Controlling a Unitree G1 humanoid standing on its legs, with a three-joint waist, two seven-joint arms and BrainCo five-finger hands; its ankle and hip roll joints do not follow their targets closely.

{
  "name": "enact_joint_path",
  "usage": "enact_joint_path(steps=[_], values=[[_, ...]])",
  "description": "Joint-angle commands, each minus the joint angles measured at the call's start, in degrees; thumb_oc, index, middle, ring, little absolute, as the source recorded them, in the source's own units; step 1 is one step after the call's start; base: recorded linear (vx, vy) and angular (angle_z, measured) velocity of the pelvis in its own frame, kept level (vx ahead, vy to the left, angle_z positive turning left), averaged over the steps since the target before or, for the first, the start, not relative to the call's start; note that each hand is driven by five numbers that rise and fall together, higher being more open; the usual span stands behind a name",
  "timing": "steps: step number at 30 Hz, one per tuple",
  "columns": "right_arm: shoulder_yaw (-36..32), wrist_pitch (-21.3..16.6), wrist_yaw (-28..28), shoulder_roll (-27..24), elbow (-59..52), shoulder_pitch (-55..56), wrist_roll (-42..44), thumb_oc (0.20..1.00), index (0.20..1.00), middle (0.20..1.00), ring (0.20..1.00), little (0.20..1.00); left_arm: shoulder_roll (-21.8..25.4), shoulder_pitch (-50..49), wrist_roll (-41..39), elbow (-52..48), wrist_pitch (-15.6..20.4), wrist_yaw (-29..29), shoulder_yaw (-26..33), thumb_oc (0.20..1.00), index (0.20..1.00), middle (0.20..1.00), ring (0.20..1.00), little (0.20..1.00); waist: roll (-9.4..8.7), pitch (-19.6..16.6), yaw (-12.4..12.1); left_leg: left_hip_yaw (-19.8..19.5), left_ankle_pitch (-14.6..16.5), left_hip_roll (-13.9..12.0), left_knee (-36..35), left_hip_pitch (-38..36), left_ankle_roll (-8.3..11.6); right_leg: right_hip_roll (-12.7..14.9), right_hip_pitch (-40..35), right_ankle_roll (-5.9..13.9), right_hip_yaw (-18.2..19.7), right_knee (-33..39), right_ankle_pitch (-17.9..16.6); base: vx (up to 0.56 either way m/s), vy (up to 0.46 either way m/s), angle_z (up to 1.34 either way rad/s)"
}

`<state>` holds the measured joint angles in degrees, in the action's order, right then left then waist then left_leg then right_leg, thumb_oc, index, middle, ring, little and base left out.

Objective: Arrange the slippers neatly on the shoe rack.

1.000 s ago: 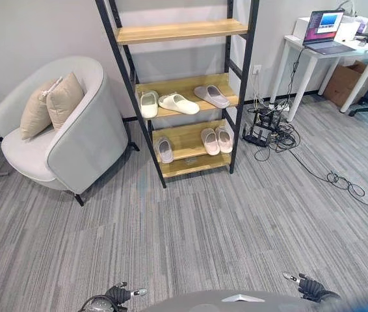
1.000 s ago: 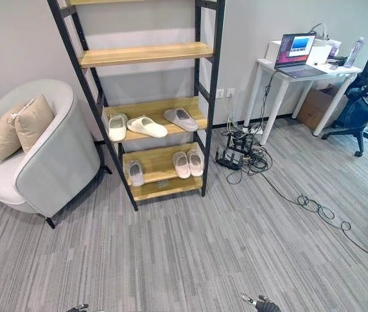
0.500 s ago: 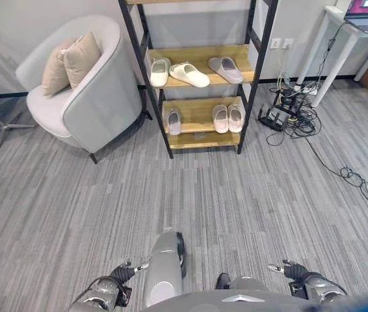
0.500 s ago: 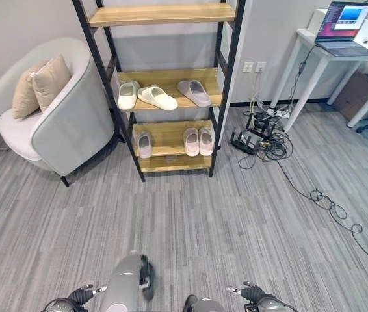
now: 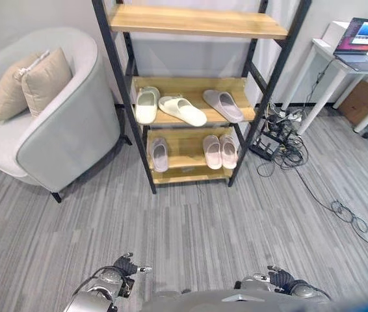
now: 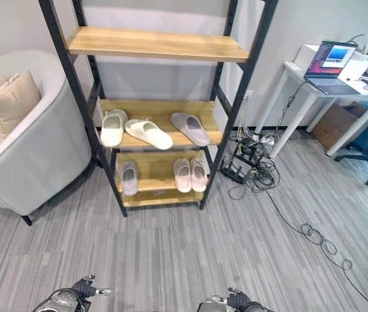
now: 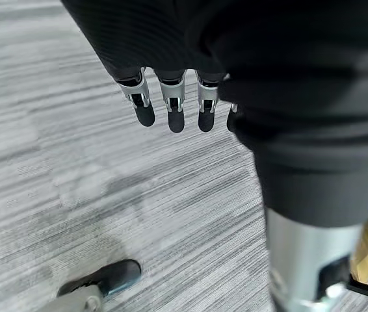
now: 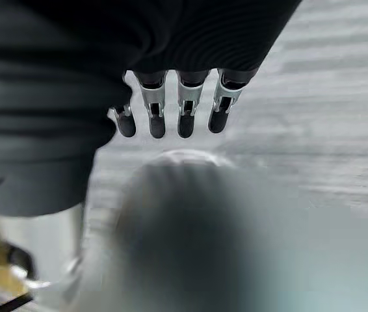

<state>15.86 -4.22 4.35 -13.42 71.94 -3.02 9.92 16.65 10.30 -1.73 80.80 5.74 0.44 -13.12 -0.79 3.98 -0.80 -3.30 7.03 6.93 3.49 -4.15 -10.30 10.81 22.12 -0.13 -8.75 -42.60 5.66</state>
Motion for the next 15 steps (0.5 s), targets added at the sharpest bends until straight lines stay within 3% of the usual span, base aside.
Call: enact_joint_path(steps=[1,6,8,12,13,15], values=[[-0.4,-0.4,-0.7,-0.2,2.1,-1.8,-0.2,1.000,1.000,1.000,1.000,1.000,2.2,-2.0,-0.5,1.5,0.7,1.0,1.9,1.000,1.000,1.000,1.000,1.000,-2.78,2.5,0.8,-2.9,0.7,-2.3,3.9,4.4,5.03,-1.7,-12.7,5.16,1.4,25.0,-4.8,0.21,-0.050,0.79],[0.3,-0.6,-0.7,-0.7,1.6,-1.4,-2.3,1.000,1.000,1.000,1.000,1.000,1.5,-4.6,1.9,3.4,0.5,0.5,2.4,1.000,1.000,1.000,1.000,1.000,-2.63,2.2,0.7,-3.6,1.5,-2.6,2.8,1.4,5.93,-2.2,-11.2,6.54,-1.4,28.6,-6.9,0.18,-0.093,0.48],[0.2,-0.6,-0.7,-1.0,2.1,-1.0,-2.5,1.000,1.000,1.000,1.000,1.000,1.1,-6.4,3.5,3.9,0.4,0.3,2.2,1.000,1.000,1.000,1.000,1.000,-3.25,0.4,0.4,-4.5,2.5,-2.8,3.4,0.9,6.72,-3.9,-14.5,4.91,0.5,32.0,-4.5,0.23,-0.215,-0.37],[0.8,-0.8,-0.8,-2.0,2.1,-0.2,-2.7,1.000,1.000,1.000,1.000,1.000,0.0,-6.8,2.6,2.5,0.7,0.7,1.7,1.000,1.000,1.000,1.000,1.000,-3.61,-0.9,-0.3,-5.5,2.1,-5.0,6.8,2.5,9.82,-6.2,-18.5,2.64,-0.7,35.5,-1.7,0.13,-0.289,-0.08],[0.9,-0.8,-1.0,-2.3,2.1,-0.1,-2.7,1.000,1.000,1.000,1.000,1.000,-0.3,-6.4,2.9,1.4,0.9,0.8,0.6,1.000,1.000,1.000,1.000,1.000,-3.88,-0.6,-0.2,-4.9,1.2,-6.0,11.6,4.6,11.48,-6.5,-19.8,1.55,-1.5,36.2,-0.7,0.01,-0.185,0.44],[1.5,-0.9,-1.3,-2.6,2.1,-0.3,-3.1,1.000,1.000,1.000,1.000,1.000,-0.8,-5.9,2.6,0.7,1.1,1.1,0.1,1.000,1.000,1.000,1.000,1.000,-4.00,0.1,-0.3,-4.4,-0.8,-6.7,17.2,7.6,12.54,-6.8,-21.5,0.43,-1.7,36.9,0.0,-0.01,-0.077,0.68]])
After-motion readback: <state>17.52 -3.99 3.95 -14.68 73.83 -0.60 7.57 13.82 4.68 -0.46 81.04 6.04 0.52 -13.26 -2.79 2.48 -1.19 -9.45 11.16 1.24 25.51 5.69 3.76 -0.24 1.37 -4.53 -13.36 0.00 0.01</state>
